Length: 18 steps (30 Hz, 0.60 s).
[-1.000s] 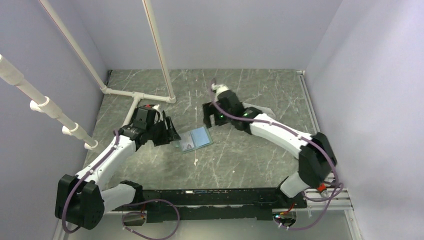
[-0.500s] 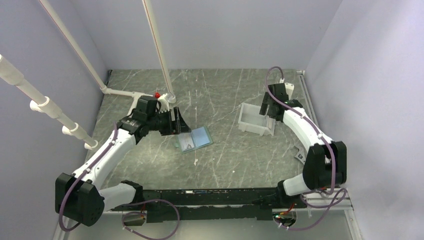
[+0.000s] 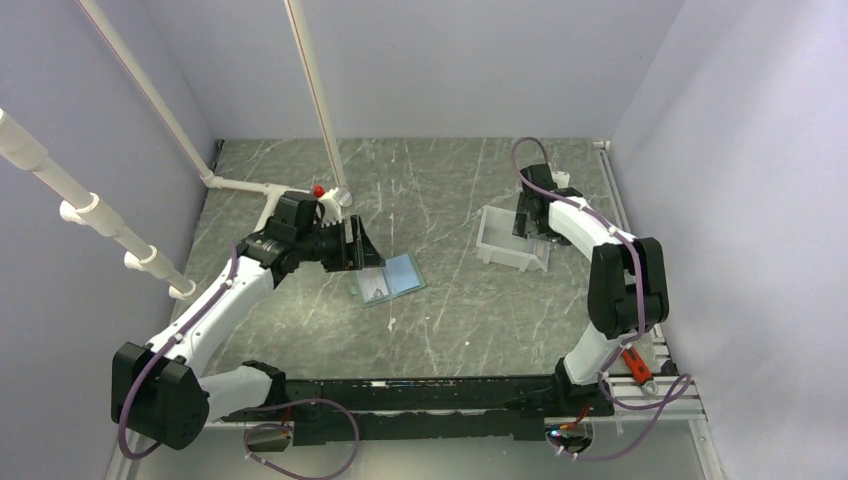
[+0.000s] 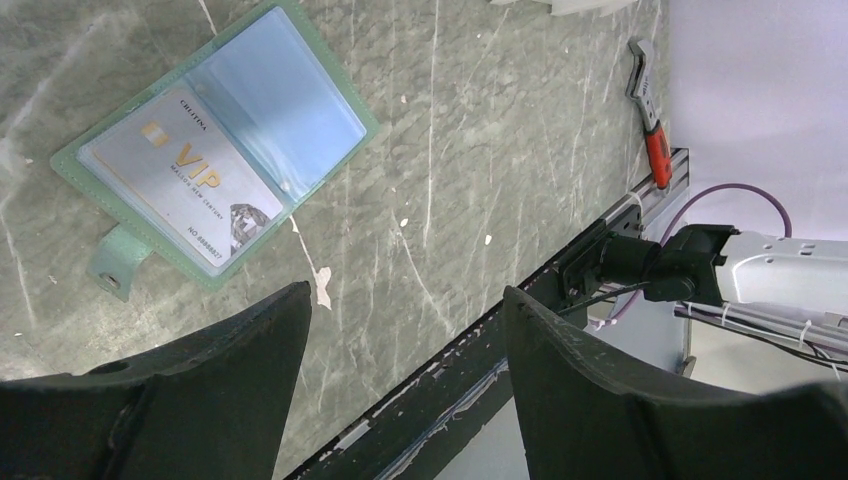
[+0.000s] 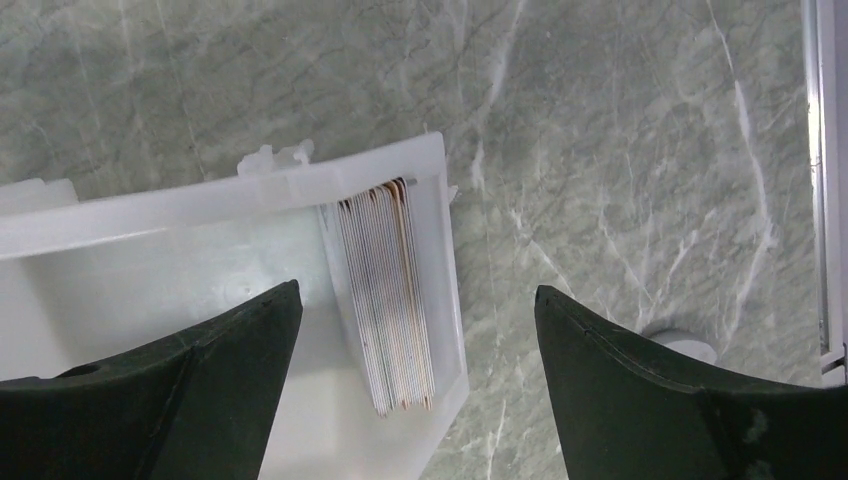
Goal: Put the credit cards into the card holder
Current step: Pick up the credit card from the center of the board.
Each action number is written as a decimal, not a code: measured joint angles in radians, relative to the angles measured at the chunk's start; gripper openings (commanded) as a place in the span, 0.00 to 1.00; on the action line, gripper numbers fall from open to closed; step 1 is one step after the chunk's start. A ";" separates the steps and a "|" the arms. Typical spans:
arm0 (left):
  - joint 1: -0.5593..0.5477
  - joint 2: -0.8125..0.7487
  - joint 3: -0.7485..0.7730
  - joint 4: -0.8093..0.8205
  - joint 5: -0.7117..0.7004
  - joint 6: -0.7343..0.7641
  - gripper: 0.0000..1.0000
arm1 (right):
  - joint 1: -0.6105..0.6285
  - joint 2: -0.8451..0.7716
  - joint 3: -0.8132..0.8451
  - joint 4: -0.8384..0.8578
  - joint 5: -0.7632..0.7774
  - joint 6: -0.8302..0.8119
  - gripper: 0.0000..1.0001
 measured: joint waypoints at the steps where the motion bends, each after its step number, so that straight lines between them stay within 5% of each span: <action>1: 0.000 0.000 0.000 0.000 0.000 0.000 0.75 | 0.002 0.011 0.006 0.000 0.000 -0.002 0.88; 18: 0.000 0.035 0.000 0.000 0.009 0.023 0.76 | 0.040 0.068 0.026 -0.036 0.090 -0.011 0.67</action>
